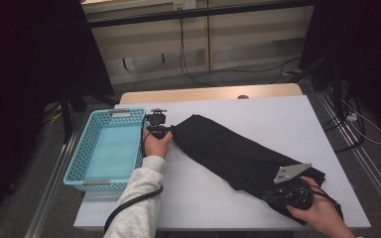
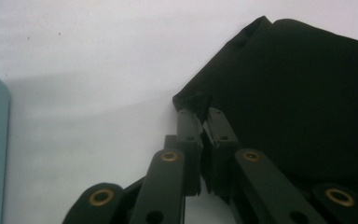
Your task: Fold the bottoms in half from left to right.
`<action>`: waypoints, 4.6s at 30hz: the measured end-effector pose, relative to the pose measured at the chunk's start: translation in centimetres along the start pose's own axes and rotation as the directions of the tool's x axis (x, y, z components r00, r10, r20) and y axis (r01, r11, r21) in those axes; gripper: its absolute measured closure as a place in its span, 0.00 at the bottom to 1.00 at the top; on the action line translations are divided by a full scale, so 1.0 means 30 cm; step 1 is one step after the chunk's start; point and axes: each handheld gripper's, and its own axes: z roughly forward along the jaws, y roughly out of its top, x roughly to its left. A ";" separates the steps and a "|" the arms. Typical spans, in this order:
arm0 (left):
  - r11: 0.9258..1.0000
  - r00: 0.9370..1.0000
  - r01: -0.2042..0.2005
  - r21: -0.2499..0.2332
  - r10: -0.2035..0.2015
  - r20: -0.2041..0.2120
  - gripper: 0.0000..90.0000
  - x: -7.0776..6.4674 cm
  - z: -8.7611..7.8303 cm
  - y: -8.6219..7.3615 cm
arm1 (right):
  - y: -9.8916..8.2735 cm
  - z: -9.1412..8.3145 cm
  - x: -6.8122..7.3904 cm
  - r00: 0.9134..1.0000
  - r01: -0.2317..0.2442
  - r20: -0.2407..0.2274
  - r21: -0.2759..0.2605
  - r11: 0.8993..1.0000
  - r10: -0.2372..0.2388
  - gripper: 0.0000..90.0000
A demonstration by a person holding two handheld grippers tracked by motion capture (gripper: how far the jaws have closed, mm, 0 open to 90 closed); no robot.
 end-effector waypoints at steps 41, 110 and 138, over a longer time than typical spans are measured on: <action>0.987 0.985 -0.159 0.027 0.157 0.072 0.19 -0.043 0.003 -0.021 | 0.217 0.118 -0.354 0.936 -0.188 0.277 -0.129 0.974 0.218 1.00; 0.997 0.998 -0.047 0.058 0.044 0.051 0.96 0.005 0.029 0.067 | -0.021 -0.006 -0.081 0.986 -0.099 0.125 -0.094 0.991 0.111 1.00; 0.997 0.997 -0.051 0.054 0.047 0.062 0.96 0.004 0.024 0.060 | 0.058 0.005 -0.345 0.914 -0.207 0.329 -0.120 0.971 0.236 0.99</action>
